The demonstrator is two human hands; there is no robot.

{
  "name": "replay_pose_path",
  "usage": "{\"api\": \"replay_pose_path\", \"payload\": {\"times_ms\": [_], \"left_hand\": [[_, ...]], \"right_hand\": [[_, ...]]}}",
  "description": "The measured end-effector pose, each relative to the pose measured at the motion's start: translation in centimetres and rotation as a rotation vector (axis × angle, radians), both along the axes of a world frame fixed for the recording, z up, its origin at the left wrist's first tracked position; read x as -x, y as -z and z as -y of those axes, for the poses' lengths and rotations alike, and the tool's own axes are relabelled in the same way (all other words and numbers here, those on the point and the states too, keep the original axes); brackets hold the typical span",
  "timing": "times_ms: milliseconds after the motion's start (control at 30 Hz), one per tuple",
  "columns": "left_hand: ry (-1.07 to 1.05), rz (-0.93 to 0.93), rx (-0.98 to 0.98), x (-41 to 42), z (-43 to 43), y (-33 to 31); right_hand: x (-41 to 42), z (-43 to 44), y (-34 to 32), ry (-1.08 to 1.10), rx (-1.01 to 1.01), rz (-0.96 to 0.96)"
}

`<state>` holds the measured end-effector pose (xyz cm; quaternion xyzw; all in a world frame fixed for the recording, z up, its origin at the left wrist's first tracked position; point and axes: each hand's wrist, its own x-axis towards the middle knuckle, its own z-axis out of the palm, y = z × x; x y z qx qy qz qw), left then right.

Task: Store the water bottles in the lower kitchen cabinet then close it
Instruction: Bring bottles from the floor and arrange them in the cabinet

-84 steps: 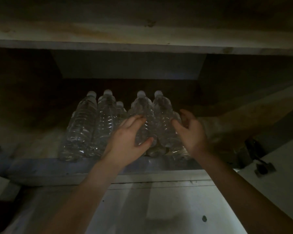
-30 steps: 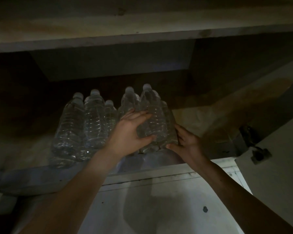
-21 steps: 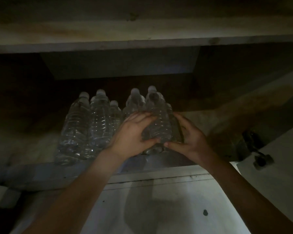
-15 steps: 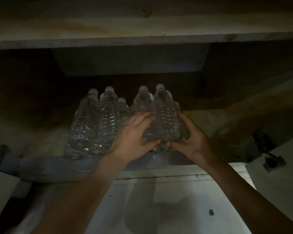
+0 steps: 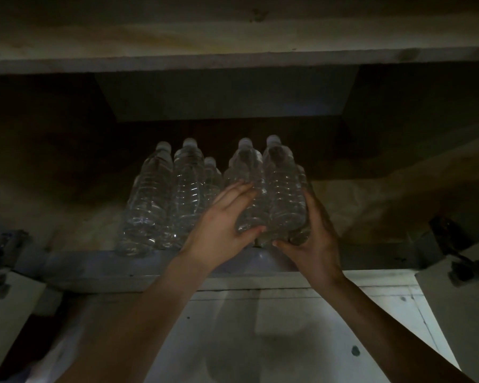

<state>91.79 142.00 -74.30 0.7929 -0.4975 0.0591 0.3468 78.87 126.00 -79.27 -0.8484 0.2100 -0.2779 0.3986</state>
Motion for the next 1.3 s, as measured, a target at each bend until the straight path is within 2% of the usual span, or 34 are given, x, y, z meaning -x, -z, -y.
{"api": "replay_pose_path", "payload": {"times_ms": [333, 600, 733, 833, 1000, 1300], "left_hand": [[0.008, -0.023, -0.01, 0.0, -0.1, -0.3], [0.005, 0.004, -0.059, 0.1, -0.7, -1.2], [-0.044, 0.065, -0.064, -0.4, -2.1, -1.5], [-0.076, 0.098, -0.088, -0.6, -3.1, -1.4], [-0.116, 0.112, -0.099, -1.2, -4.2, -1.6], [-0.179, 0.07, -0.143, -1.9, -6.2, -1.1]], "right_hand": [[-0.3, -0.3, 0.4, 0.024, 0.028, 0.038], [0.0, -0.5, -1.6, 0.007, -0.035, -0.069], [0.2, -0.7, -3.4, 0.007, 0.1, -0.08], [-0.1, -1.3, -4.4, 0.005, 0.316, -0.078], [-1.6, -2.7, -5.0, -0.107, 0.531, -0.104], [-2.6, -4.3, -4.2, -0.087, 0.693, -0.156]]}}
